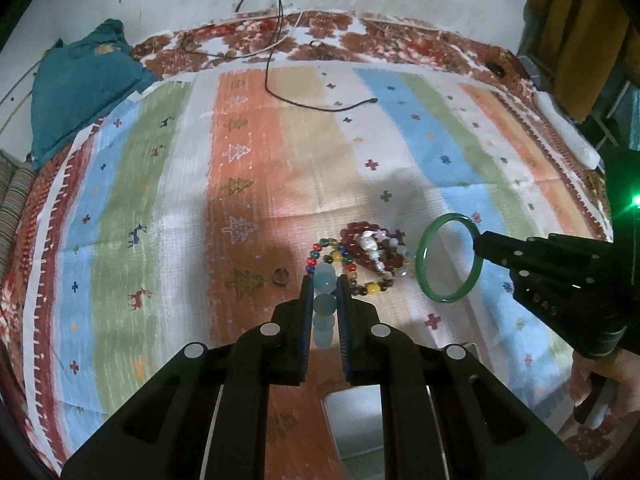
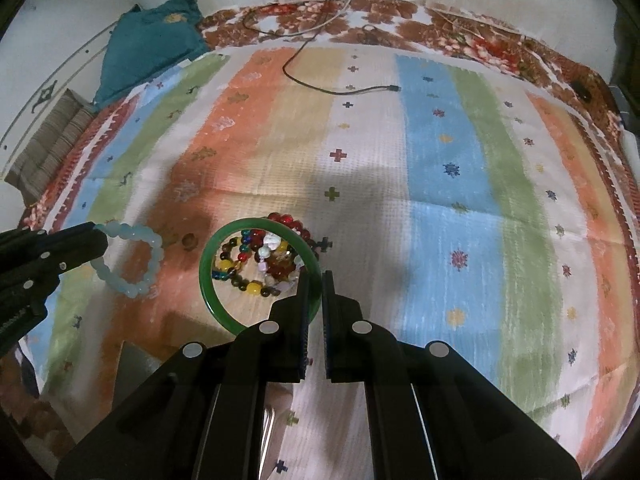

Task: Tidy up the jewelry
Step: 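Carry the green bangle and aqua bracelet over the tin box with both tools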

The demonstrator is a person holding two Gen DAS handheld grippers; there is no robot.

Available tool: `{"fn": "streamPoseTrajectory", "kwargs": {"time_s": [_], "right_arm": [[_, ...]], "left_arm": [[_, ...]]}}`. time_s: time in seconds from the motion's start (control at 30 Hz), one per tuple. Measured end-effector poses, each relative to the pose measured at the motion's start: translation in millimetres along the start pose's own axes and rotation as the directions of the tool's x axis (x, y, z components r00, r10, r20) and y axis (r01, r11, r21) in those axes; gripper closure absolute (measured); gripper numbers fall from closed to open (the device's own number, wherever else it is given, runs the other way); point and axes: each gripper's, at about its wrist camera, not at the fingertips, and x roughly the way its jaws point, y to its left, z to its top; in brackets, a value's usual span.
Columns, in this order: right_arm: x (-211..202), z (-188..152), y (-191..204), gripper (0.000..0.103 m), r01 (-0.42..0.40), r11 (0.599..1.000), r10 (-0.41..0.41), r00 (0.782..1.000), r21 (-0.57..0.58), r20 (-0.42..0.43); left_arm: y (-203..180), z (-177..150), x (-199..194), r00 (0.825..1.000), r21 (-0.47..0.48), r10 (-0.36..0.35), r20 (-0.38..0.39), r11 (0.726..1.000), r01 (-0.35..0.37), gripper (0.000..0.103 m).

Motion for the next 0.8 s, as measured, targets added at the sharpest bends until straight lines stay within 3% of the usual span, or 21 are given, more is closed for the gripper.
{"fn": "streamPoseTrajectory", "kwargs": {"time_s": [0.8], "right_arm": [[-51, -55, 22, 0.096, -0.023, 0.999, 0.025, 0.998, -0.031, 0.058]], "left_arm": [[-24, -53, -54, 0.993, 0.031, -0.08, 0.087, 0.997, 0.077, 0.092]]}}
